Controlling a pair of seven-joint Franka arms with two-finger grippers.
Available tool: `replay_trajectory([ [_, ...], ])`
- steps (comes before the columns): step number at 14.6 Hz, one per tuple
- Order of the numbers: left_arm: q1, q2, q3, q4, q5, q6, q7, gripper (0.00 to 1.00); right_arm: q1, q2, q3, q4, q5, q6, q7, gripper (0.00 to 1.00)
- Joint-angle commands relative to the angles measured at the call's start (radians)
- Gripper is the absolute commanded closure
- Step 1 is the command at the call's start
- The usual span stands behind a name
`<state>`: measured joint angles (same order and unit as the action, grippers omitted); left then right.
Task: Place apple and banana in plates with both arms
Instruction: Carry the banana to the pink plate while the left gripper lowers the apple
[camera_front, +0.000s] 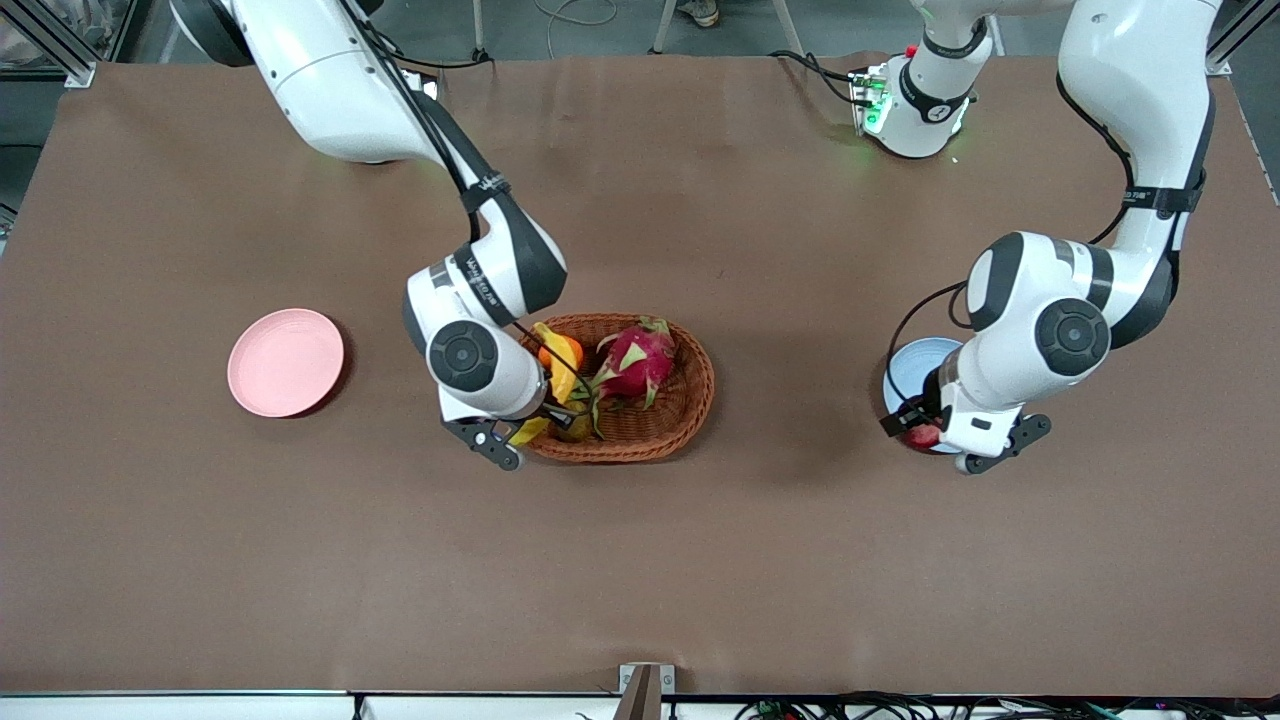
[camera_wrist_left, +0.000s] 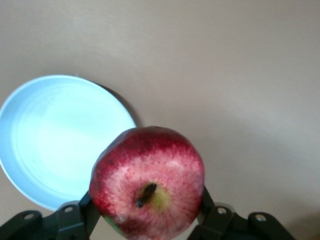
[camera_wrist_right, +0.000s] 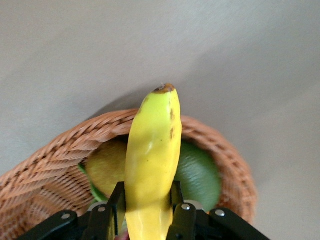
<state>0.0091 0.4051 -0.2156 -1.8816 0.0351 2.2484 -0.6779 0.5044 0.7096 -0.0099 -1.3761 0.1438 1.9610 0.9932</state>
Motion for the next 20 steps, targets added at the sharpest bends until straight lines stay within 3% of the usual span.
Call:
replay_trajectory([
  [1,0.084,-0.071,-0.016,-0.178,0.011,0.146,0.122,0.84,-0.062,-0.053,-0.001,-0.011,0.000,-0.124,-0.186,0.74],
  [5,0.141,-0.075,-0.019,-0.274,0.009,0.243,0.208,0.78,-0.223,-0.097,-0.004,-0.038,-0.001,-0.257,-0.537,0.76],
  [9,0.164,-0.089,-0.033,-0.313,0.008,0.246,0.215,0.75,-0.418,-0.191,-0.004,-0.200,-0.006,-0.232,-0.883,0.76],
  [13,0.178,-0.077,-0.044,-0.324,0.000,0.287,0.224,0.70,-0.526,-0.355,-0.004,-0.504,-0.079,-0.036,-1.102,0.76],
  [17,0.190,-0.058,-0.045,-0.335,-0.001,0.348,0.276,0.58,-0.641,-0.390,-0.002,-0.610,-0.081,0.044,-1.280,0.74],
  [20,0.192,-0.042,-0.048,-0.335,-0.004,0.372,0.276,0.46,-0.639,-0.421,-0.001,-0.754,-0.079,0.200,-1.283,0.74],
])
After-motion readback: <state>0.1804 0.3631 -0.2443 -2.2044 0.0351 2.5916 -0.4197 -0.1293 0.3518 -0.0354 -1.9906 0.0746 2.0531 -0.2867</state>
